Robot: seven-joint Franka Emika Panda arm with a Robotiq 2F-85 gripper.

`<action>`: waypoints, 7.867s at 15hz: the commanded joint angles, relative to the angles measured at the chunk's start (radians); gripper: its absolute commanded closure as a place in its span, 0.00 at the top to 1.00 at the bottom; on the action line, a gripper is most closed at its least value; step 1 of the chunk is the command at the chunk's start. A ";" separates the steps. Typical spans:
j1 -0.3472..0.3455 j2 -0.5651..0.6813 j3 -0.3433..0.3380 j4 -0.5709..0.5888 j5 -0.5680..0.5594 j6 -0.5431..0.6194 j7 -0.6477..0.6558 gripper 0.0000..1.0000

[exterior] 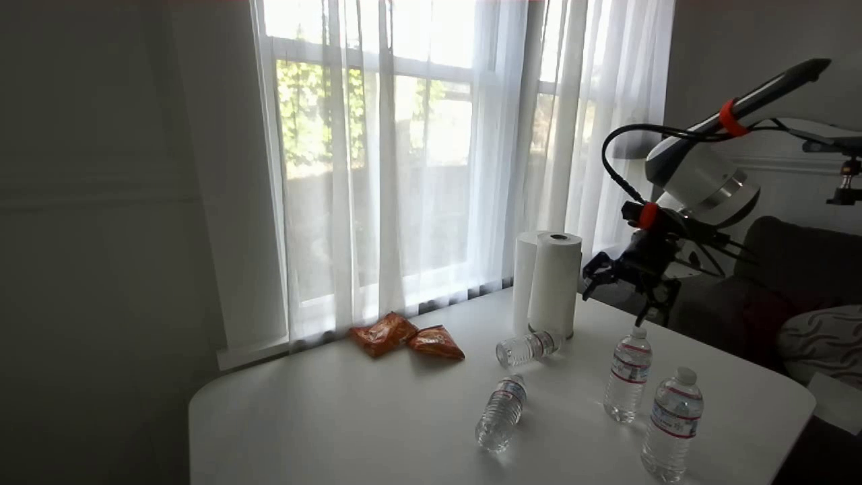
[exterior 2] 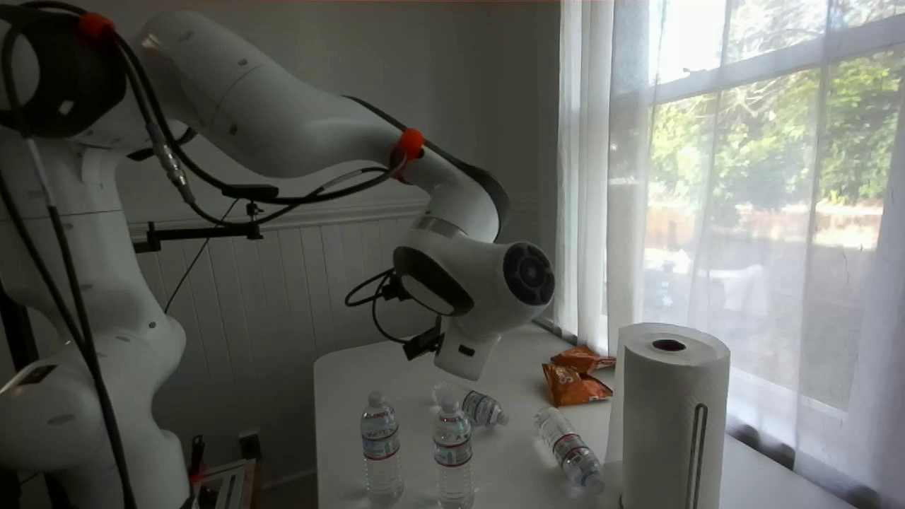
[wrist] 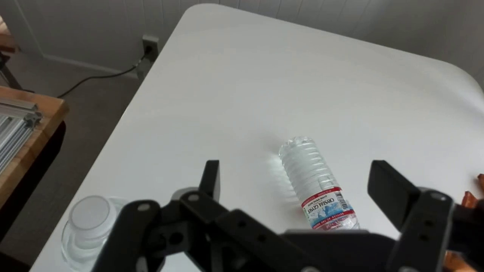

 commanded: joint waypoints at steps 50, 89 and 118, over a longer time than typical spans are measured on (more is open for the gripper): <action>0.183 0.530 0.243 0.474 -0.616 0.361 0.394 1.00; 0.445 0.557 0.190 0.683 -0.954 0.259 0.802 0.24; 0.589 0.696 0.237 0.748 -1.801 -0.011 1.486 0.24</action>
